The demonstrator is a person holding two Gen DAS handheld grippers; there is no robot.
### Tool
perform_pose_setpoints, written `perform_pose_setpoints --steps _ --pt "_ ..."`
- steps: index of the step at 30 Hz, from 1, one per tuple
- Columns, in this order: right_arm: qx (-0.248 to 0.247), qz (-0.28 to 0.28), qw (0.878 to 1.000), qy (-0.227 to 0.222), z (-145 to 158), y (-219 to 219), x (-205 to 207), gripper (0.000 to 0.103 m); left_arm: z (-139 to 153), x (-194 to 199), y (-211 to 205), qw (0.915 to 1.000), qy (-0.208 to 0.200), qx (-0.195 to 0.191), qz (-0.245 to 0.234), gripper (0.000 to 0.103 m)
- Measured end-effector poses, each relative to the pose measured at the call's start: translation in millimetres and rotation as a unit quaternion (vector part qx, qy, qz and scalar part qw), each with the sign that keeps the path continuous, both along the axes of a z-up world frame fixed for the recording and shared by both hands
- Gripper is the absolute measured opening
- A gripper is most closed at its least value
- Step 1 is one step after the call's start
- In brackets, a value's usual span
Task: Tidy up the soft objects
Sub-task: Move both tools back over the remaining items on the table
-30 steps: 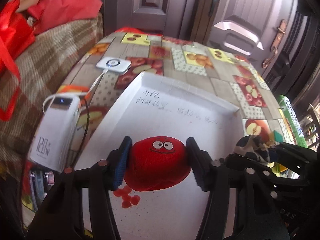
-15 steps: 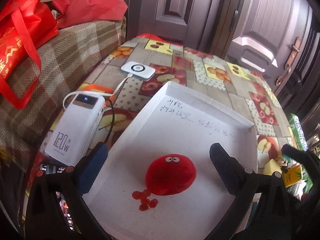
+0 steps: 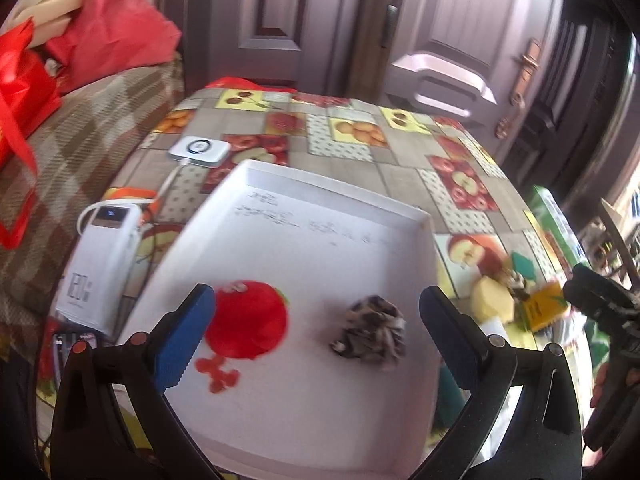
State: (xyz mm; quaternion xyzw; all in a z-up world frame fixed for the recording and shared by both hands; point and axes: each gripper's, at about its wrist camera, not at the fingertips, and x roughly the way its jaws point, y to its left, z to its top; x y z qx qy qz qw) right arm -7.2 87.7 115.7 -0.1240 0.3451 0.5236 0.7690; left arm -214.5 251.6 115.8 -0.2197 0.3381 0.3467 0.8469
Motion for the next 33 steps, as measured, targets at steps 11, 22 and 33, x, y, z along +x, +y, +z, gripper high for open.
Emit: perform_pose_setpoints --steps 11,22,33 --pt "-0.049 0.081 0.995 -0.032 -30 -8 -29 0.103 -2 -3 -30 0.9999 0.000 -0.009 -0.014 0.103" --pt "-0.144 0.139 0.972 -0.123 -84 42 -77 0.102 -4 -35 -32 0.9995 0.013 -0.008 0.027 0.103" --pt "-0.178 -0.026 0.978 -0.109 -90 -15 19 0.102 -11 -7 -51 0.9994 0.022 -0.016 -0.022 0.103"
